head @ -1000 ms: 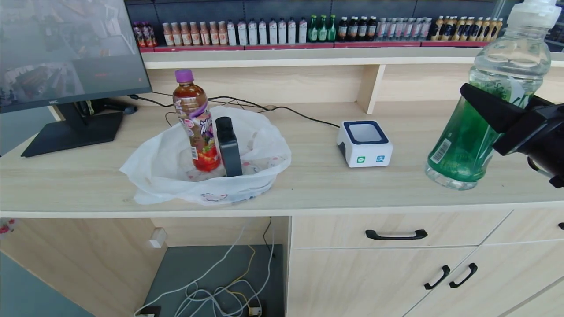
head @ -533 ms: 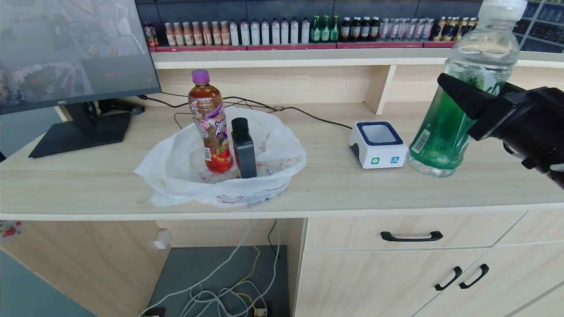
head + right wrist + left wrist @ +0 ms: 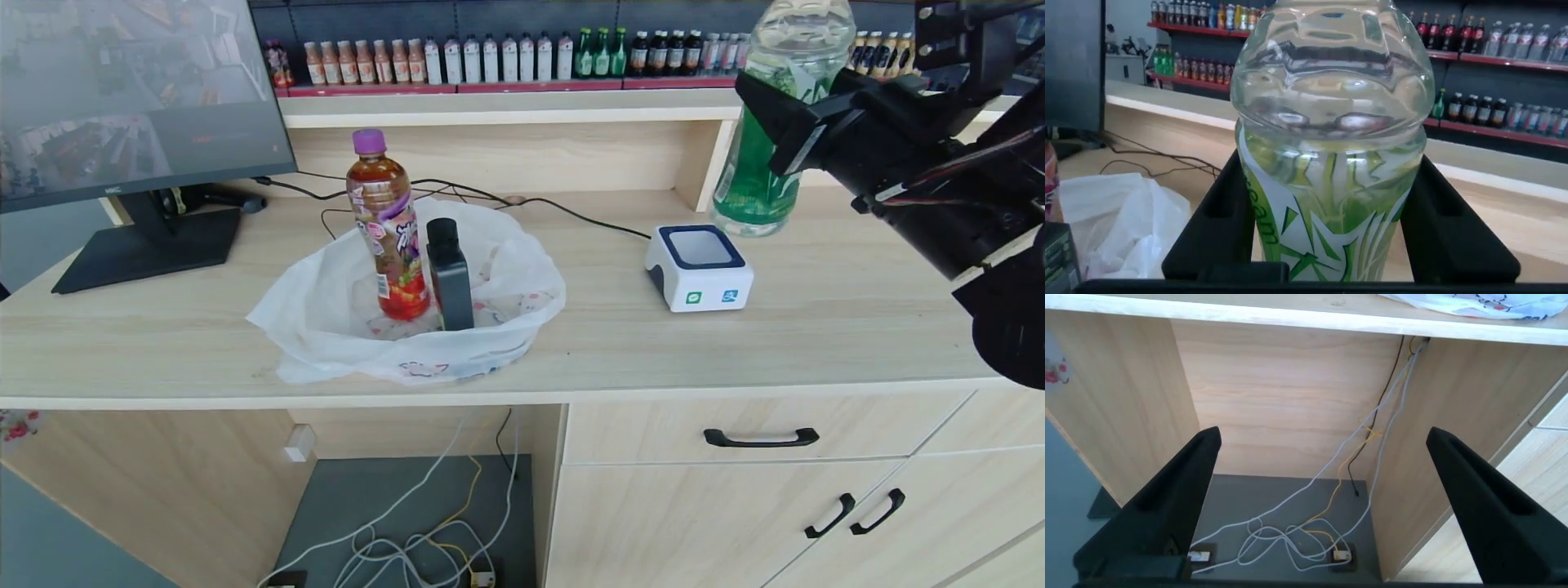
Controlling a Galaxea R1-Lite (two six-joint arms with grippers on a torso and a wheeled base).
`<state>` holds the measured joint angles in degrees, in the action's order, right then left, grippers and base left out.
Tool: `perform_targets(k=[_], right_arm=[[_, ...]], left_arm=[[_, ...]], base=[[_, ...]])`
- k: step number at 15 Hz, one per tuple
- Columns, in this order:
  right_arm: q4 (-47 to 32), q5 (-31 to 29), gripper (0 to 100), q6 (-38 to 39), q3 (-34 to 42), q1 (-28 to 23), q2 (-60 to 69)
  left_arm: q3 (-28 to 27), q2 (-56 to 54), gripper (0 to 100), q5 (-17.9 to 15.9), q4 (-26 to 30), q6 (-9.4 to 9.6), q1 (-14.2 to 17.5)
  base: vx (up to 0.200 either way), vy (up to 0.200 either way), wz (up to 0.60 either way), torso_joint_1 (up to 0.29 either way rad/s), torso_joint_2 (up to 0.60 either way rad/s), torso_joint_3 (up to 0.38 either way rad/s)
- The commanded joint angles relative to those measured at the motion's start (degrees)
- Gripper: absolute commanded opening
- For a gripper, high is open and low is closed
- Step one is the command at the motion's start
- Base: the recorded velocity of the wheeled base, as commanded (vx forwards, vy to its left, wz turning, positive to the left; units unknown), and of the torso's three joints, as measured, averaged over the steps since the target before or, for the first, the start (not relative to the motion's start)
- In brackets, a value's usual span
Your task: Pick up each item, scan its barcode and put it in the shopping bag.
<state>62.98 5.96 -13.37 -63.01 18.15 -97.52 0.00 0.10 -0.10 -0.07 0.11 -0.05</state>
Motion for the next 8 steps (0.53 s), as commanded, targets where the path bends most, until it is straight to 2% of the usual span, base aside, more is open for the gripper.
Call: perform_targets(k=[1, 8], right_arm=[[-1.98, 0.81, 0, -3.68, -1.85, 0.04, -2.85], [-2.68, 4.06, 0, -21.17, -2.20, 0.04, -4.96]], left_arm=[[0.00, -0.01, 100, 0.01, -0.01, -0.02, -0.04], [0.00, -0.01, 100, 0.01, -0.01, -0.11, -0.04]], base=[[0.000, 0.000, 0.00, 0.000, 0.00, 0.000], [0.000, 0.000, 0.00, 0.000, 0.00, 0.000]])
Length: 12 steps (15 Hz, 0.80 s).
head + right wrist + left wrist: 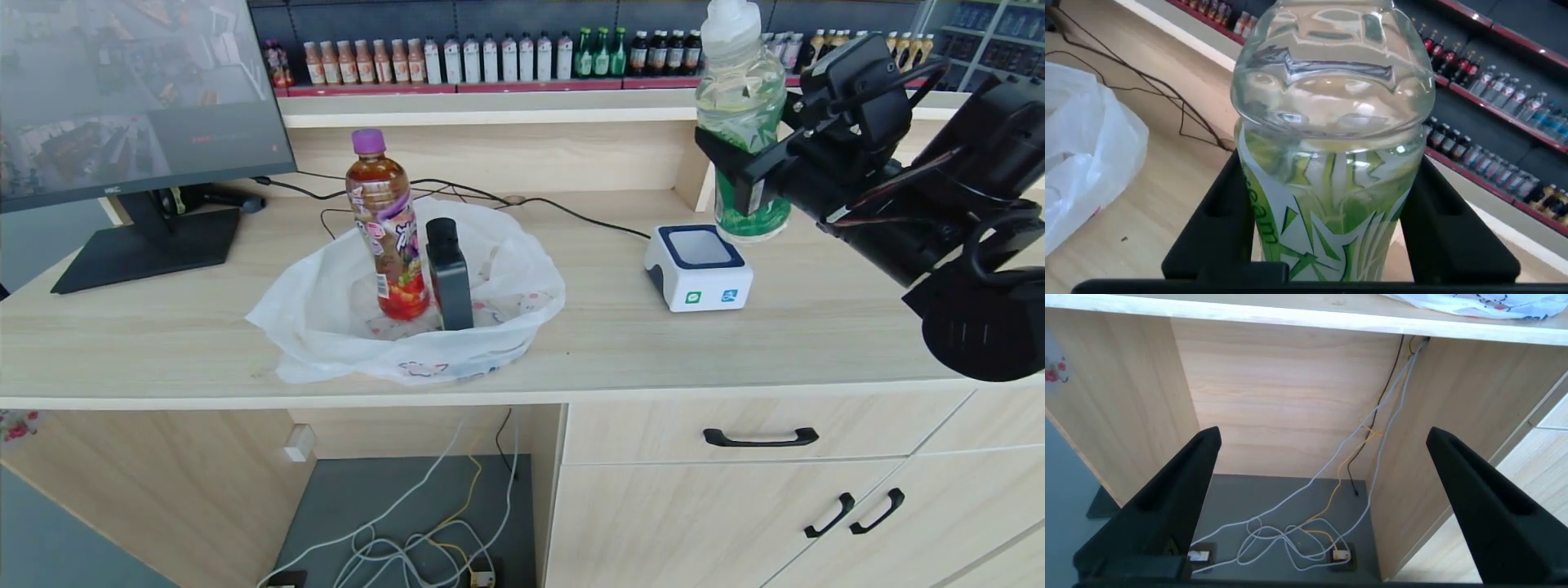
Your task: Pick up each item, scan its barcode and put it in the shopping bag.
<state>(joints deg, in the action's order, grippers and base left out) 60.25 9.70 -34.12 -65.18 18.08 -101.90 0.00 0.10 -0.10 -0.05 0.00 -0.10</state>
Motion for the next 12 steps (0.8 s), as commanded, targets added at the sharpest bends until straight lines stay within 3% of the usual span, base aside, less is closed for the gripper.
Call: perform_targets(k=[1, 6, 12], right_arm=[[0.05, 1.28, 0, -2.62, -0.03, 0.11, -1.02], [0.13, 4.97, 0, -10.00, -0.12, -0.06, -3.57], [0.13, 13.59, 0, -18.70, -0.47, -1.29, -5.15]], left_arm=[[0.00, -0.01, 100, 0.01, 0.05, 0.00, 0.01], [0.00, -0.01, 100, 0.10, 0.05, 0.00, 0.01], [0.00, -0.01, 100, 0.01, 0.05, 0.00, 0.01]], base=[[0.000, 0.000, 0.00, 0.000, 0.00, 0.000], [0.000, 0.000, 0.00, 0.000, 0.00, 0.000], [0.000, 0.000, 0.00, 0.000, 0.00, 0.000]])
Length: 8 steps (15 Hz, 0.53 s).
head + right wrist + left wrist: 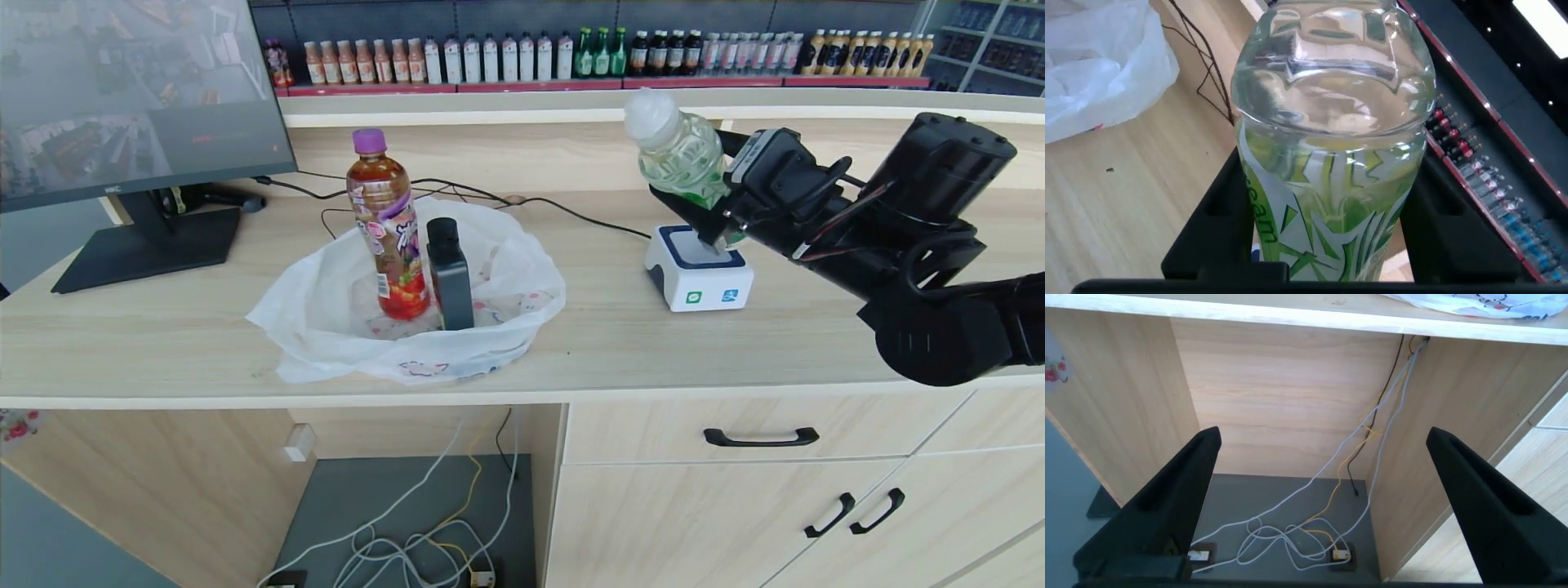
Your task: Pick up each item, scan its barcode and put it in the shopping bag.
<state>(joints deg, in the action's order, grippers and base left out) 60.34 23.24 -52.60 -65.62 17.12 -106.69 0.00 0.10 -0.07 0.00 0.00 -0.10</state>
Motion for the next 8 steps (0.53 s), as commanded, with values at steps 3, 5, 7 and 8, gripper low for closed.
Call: perform_targets(k=[3, 5, 7, 8], right_arm=[[-0.40, 4.01, 0, -3.38, -0.03, -1.56, -0.36], [-0.67, 7.26, 0, -5.41, 0.06, -1.73, -0.80], [-1.19, 9.55, 0, -6.99, 0.06, -1.73, -0.97], [-2.16, 10.69, 0, -7.60, -0.03, -1.73, -1.41]], left_arm=[[0.00, -0.01, 100, -0.01, 0.00, 0.00, 0.01], [0.00, -0.01, 100, -0.01, 0.00, 0.00, 0.01], [0.00, -0.01, 100, -0.01, 0.00, 0.00, 0.01], [0.00, -0.01, 100, -0.01, 0.00, 0.00, 0.01]], base=[[0.000, 0.000, 0.00, 0.000, 0.00, 0.000], [0.000, 0.000, 0.00, 0.000, 0.00, 0.000], [0.000, 0.000, 0.00, 0.000, 0.00, 0.000], [0.000, 0.000, 0.00, 0.000, 0.00, 0.000]])
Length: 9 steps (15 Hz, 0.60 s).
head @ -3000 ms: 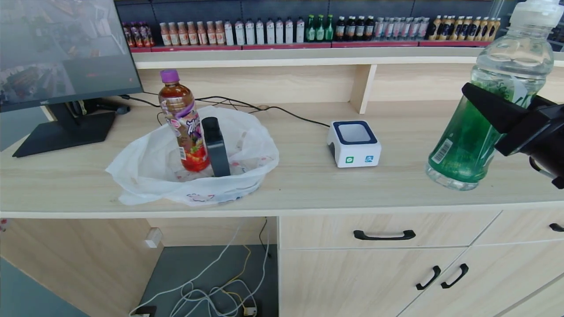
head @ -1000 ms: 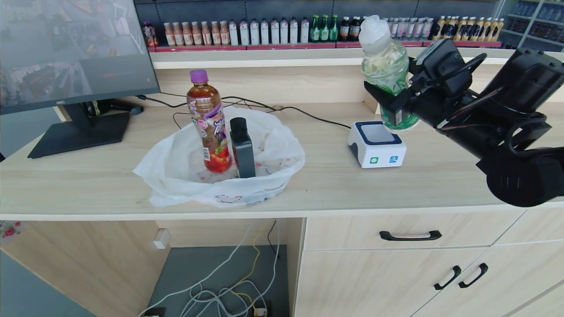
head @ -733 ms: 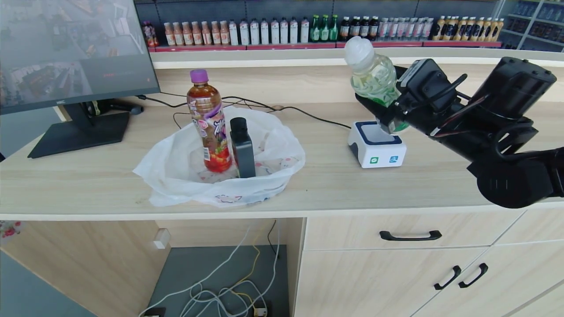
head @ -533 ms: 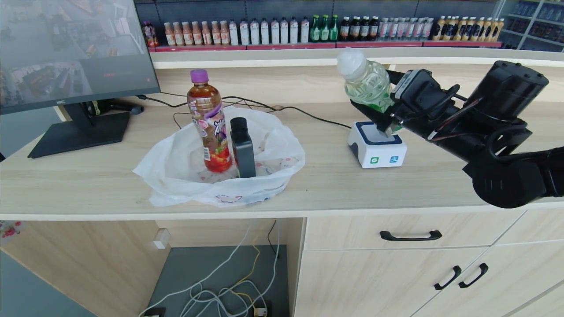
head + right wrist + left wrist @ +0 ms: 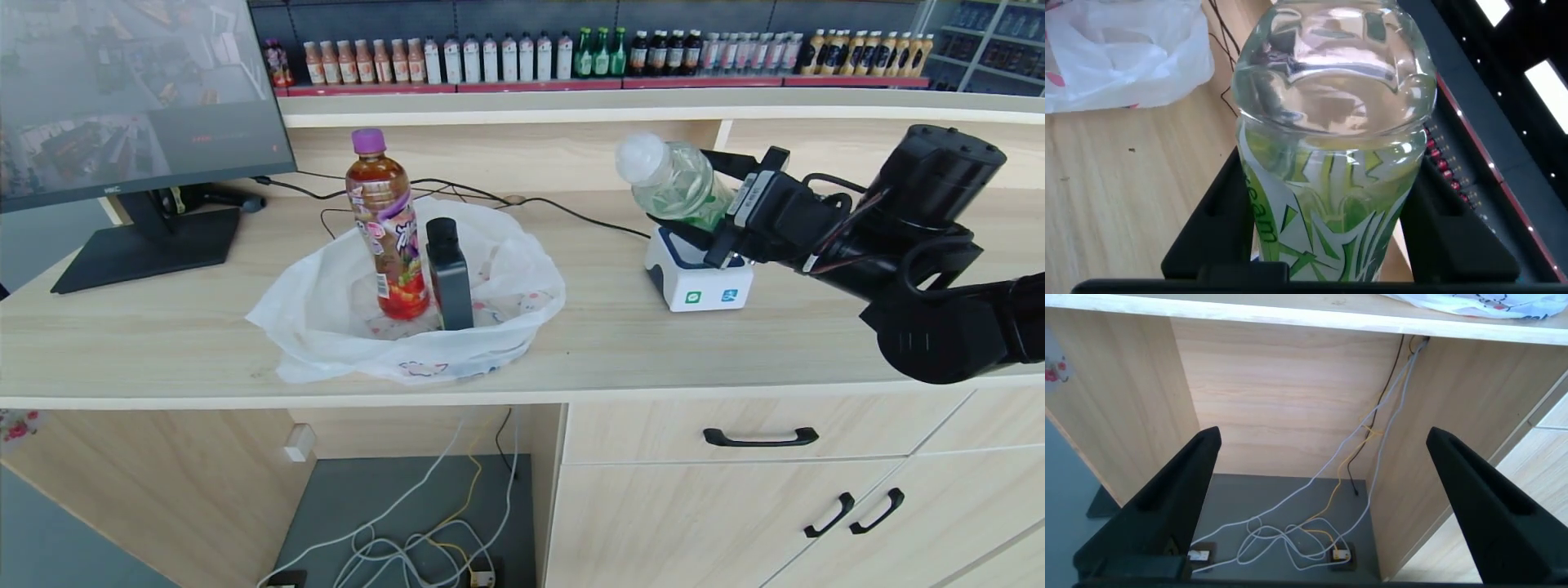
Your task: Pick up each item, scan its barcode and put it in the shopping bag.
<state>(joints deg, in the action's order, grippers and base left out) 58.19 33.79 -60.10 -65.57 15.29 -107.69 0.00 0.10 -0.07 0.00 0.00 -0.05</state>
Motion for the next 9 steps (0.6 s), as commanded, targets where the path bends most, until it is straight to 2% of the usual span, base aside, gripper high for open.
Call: perform_targets(k=[1, 9], right_arm=[[-1.14, 2.42, 0, -2.04, -0.34, -0.08, -0.50], [-2.20, 8.66, 0, -8.28, -0.08, -2.45, -0.68]], left_arm=[[0.00, -0.01, 100, -0.01, 0.00, 0.00, -0.04], [0.00, -0.01, 100, -0.01, 0.00, 0.00, -0.04]], base=[[0.000, 0.000, 0.00, 0.000, 0.00, 0.000], [0.000, 0.000, 0.00, 0.000, 0.00, 0.000]])
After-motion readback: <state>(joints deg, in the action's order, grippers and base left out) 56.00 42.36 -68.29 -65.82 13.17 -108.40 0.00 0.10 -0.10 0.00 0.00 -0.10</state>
